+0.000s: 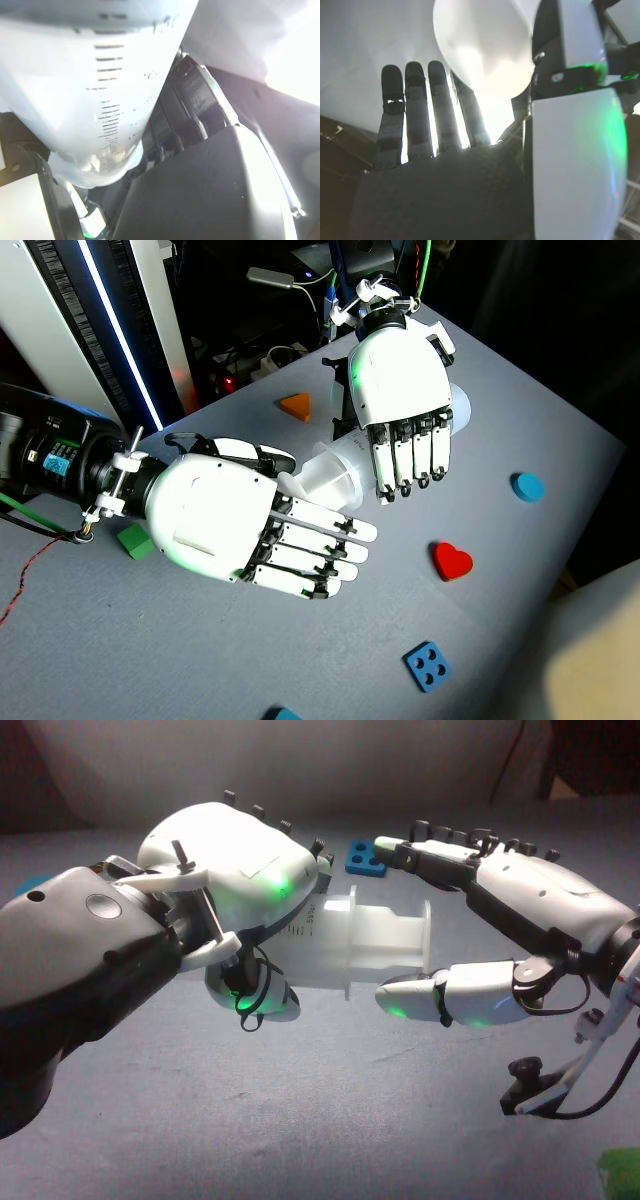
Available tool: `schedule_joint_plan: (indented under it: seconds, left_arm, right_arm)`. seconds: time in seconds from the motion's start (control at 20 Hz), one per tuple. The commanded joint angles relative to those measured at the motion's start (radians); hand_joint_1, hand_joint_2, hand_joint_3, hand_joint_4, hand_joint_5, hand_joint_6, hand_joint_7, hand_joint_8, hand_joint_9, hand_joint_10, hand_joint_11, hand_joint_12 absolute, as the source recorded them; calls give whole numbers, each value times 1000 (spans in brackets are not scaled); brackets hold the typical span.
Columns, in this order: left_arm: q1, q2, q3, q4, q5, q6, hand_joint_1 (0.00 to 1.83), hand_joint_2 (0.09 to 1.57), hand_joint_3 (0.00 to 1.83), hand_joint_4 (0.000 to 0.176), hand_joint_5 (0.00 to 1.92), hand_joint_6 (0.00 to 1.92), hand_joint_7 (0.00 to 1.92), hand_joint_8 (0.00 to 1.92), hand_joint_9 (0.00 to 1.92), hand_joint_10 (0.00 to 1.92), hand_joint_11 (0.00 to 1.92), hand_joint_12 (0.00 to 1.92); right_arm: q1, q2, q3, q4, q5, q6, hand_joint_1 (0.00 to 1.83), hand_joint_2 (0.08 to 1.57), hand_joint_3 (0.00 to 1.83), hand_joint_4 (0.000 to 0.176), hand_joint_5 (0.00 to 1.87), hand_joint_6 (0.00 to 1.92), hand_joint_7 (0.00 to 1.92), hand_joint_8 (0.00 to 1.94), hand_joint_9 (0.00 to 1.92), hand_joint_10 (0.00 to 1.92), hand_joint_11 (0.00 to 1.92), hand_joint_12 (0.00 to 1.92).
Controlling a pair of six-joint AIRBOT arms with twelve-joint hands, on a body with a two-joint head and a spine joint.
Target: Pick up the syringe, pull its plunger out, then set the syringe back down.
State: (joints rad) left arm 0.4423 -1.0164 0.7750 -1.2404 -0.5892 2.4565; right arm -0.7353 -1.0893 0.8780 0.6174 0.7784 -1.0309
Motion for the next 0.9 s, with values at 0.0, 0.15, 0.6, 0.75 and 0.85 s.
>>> schedule_joint_plan:
  seconds: [0.0, 0.15, 0.6, 0.75, 0.85]
  left_arm:
    - [-18, 9, 4, 69, -50, 6, 1370, 1146, 0, 0, 861, 996, 921, 1068, 855, 1422, 761, 1443]
    - [-21, 9, 4, 69, -50, 6, 1371, 1145, 0, 0, 864, 997, 925, 1065, 857, 1414, 782, 1441]
    - [-25, 11, 6, 69, -46, 12, 1372, 1139, 1, 0, 887, 990, 945, 1040, 844, 1404, 774, 1426]
    - [-28, 11, 6, 69, -43, 13, 1370, 1145, 0, 0, 880, 1000, 907, 1068, 854, 1423, 801, 1447]
    - [-32, 11, 6, 68, -40, 19, 1369, 1147, 0, 0, 876, 1006, 904, 1076, 851, 1427, 800, 1427]
  right_arm:
    - [-3, -3, 11, -35, 97, 11, 892, 891, 0, 0, 252, 4, 290, 8, 274, 9, 0, 801]
    - [-11, -10, 21, -56, 92, 15, 901, 895, 0, 0, 252, 3, 284, 3, 265, 4, 0, 776]
    - [-6, -30, 28, -110, 108, 19, 904, 902, 2, 0, 295, 10, 337, 10, 316, 14, 0, 877]
    - [-7, -31, 28, -110, 109, 18, 904, 900, 1, 0, 295, 6, 340, 6, 329, 15, 0, 900]
    - [-6, -31, 28, -110, 116, 18, 903, 900, 0, 0, 300, 7, 343, 5, 331, 12, 0, 922]
